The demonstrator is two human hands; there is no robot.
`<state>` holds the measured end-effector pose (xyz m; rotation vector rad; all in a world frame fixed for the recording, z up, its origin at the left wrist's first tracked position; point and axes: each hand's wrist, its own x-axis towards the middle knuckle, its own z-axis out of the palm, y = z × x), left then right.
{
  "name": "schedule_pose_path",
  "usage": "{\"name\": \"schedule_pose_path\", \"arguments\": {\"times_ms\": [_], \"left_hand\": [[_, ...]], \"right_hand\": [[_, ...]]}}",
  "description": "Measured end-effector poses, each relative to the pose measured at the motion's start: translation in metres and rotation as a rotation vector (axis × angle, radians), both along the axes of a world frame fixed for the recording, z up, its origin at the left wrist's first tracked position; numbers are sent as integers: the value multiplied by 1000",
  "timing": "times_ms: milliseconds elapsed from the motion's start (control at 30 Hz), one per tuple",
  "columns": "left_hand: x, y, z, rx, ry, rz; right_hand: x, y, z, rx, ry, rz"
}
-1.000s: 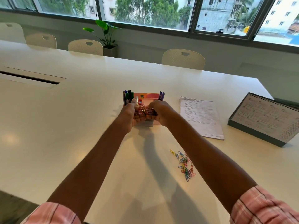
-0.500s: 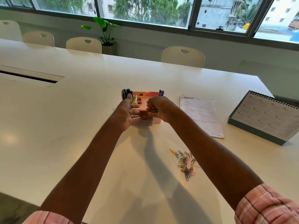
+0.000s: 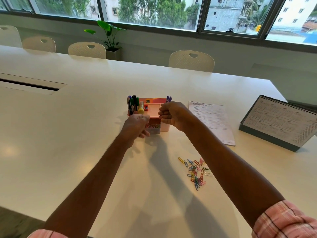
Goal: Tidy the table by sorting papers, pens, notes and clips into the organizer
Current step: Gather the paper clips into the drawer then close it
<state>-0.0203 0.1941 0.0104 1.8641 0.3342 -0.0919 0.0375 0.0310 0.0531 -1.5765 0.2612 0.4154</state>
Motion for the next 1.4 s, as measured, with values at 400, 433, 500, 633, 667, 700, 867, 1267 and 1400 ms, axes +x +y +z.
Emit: {"name": "schedule_pose_path", "arguments": {"times_ms": [400, 433, 500, 633, 667, 700, 867, 1267, 1400], "left_hand": [[-12, -22, -34, 631, -374, -29], [-13, -22, -34, 628, -379, -29], [-16, -22, -37, 622, -392, -32], [-22, -21, -40, 626, -417, -36], [-23, -20, -41, 624, -420, -35], [-24, -20, -41, 624, -421, -34], [-25, -19, -44, 631, -437, -29], [-37, -28, -43, 655, -549, 21], [-62, -61, -51, 539, -633, -131]], "right_hand": [[-85, -82, -48, 109, -31, -101], [-91, -89, -52, 118, -30, -115], [-102, -103, -57, 129, -25, -141], [-117, -128, -60, 140, -24, -172], [-119, -134, -61, 138, -25, -181], [-121, -139, -61, 133, -26, -192], [-122, -158, -63, 113, -34, -220], [-121, -182, -74, -176, -163, -216], [-130, -182, -99, -557, -315, 15]]}}
